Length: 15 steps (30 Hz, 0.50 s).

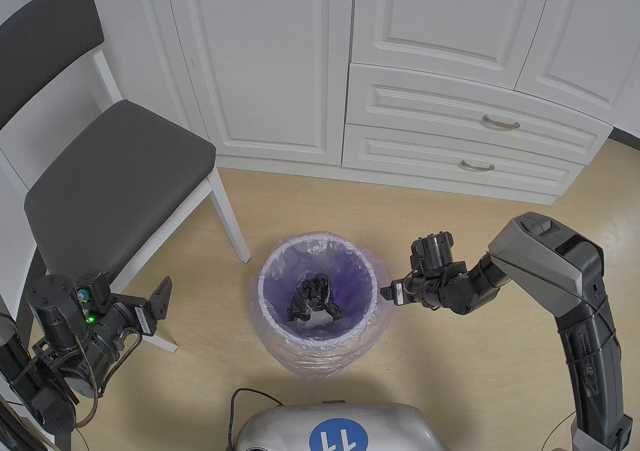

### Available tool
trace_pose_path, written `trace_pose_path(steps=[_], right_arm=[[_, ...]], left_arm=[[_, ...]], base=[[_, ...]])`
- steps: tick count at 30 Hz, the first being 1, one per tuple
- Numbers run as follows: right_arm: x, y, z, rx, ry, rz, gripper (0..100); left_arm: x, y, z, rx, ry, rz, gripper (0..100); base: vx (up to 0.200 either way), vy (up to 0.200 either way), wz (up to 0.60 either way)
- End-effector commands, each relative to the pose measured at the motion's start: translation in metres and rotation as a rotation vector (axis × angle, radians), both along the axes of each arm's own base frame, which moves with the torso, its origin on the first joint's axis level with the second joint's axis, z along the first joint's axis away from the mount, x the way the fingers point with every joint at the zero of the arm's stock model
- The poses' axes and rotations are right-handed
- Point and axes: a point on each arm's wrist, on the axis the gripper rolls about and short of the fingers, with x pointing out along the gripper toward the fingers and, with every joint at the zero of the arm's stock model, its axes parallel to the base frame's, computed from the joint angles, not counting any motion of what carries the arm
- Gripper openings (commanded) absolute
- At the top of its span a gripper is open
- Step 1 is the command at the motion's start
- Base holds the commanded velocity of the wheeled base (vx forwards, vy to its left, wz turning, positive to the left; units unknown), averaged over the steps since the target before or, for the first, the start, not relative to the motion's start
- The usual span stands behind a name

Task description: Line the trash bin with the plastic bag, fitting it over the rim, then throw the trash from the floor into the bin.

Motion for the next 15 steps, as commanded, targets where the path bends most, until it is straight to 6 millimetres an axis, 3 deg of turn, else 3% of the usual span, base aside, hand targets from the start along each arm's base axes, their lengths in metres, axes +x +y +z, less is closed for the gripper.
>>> trace_pose_path(steps=[1, 8, 9, 10, 15], right_arm=[[0.031, -0.002, -0.020, 0.012, 0.036, -0.010, 100], [0.062, 0.010, -0.039, -0.003, 0.081, -0.008, 100], [0.061, 0.012, -0.057, -0.025, 0.127, -0.007, 100], [0.060, 0.012, -0.063, -0.033, 0.139, -0.004, 100], [0.059, 0.011, -0.064, -0.038, 0.157, 0.045, 100]], left_arm=[[-0.001, 0.003, 0.000, 0.005, 0.001, 0.013, 100], [0.005, 0.001, 0.006, 0.001, -0.033, 0.010, 100], [0.006, 0.001, 0.006, 0.001, -0.033, 0.012, 100], [0.005, 0.001, 0.005, 0.002, -0.032, 0.012, 100], [0.005, 0.001, 0.005, 0.003, -0.031, 0.007, 100]], base=[[0.000, 0.000, 0.00], [0.000, 0.000, 0.00], [0.000, 0.000, 0.00], [0.000, 0.000, 0.00], [0.000, 0.000, 0.00]])
